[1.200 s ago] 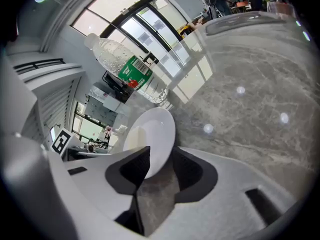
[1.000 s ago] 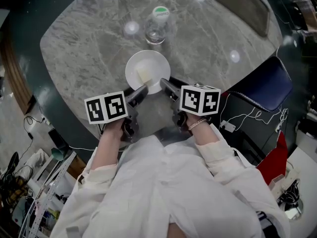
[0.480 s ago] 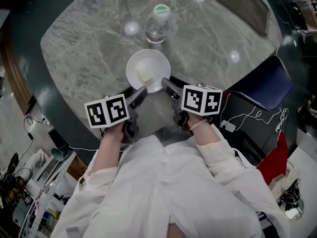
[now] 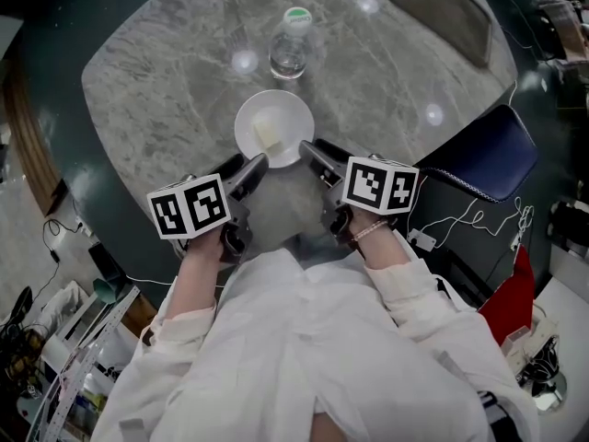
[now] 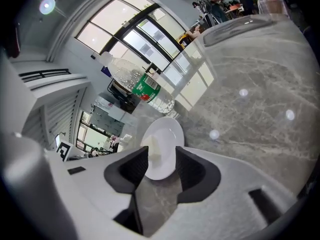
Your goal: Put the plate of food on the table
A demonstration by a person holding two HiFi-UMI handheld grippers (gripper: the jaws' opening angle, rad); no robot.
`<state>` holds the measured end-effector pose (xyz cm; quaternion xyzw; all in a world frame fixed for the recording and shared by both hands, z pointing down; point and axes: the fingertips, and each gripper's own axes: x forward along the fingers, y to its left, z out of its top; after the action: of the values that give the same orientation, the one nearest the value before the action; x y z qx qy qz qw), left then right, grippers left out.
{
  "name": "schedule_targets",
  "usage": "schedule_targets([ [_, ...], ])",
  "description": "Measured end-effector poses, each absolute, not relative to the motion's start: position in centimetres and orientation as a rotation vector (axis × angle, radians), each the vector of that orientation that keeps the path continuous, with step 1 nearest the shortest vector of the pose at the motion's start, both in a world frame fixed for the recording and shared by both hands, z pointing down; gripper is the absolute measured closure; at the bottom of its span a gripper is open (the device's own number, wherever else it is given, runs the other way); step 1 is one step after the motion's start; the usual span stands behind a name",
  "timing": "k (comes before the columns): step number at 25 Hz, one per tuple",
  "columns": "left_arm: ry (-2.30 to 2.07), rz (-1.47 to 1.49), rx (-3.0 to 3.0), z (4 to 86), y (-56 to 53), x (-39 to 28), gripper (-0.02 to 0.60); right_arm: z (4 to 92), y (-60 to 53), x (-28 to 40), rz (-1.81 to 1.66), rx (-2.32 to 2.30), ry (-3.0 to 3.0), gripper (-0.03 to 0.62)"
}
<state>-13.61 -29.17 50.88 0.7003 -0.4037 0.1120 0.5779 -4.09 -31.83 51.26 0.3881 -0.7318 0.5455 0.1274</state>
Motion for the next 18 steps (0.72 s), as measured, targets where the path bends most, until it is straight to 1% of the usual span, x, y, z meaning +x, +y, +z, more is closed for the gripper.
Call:
schedule_targets([
  [2,-0.917,0.200,1.681,49.4,-29.1,-13.2,0.345,50.1,-31.8,-4.2,1.567,1.120,-2.171,0.453],
  [4,-0.908,0.135,1.712,47.9,-29.2,-13.1,0.393,49.0,-31.7,-4.3,1.535,1.111,-2.209,0.462],
  [5,-0.908,0.108,1.726,47.3,-29.2,-13.0,0.412,48.4,-31.6,-4.3,1.517,1.108,-2.232,0.486],
  [7,-0.921,0.076,1.768,46.1,-29.4,-13.1,0.462,46.9,-31.3,-4.6,1.485,1.087,-2.294,0.557],
  [9,-0.930,0.051,1.831,44.6,-29.8,-13.2,0.528,45.3,-31.1,-5.2,1.471,1.037,-2.374,0.579],
  [10,-0.922,0.032,1.861,43.9,-29.9,-13.1,0.540,44.5,-31.0,-5.6,1.474,1.005,-2.416,0.582],
  [13,-0.901,-0.022,1.920,42.1,-29.7,-12.4,0.548,42.3,-30.5,-6.4,1.482,0.932,-2.513,0.586],
  [18,-0.923,-0.067,1.985,39.7,-28.9,-11.7,0.551,39.2,-29.5,-6.4,1.422,0.875,-2.608,0.589],
])
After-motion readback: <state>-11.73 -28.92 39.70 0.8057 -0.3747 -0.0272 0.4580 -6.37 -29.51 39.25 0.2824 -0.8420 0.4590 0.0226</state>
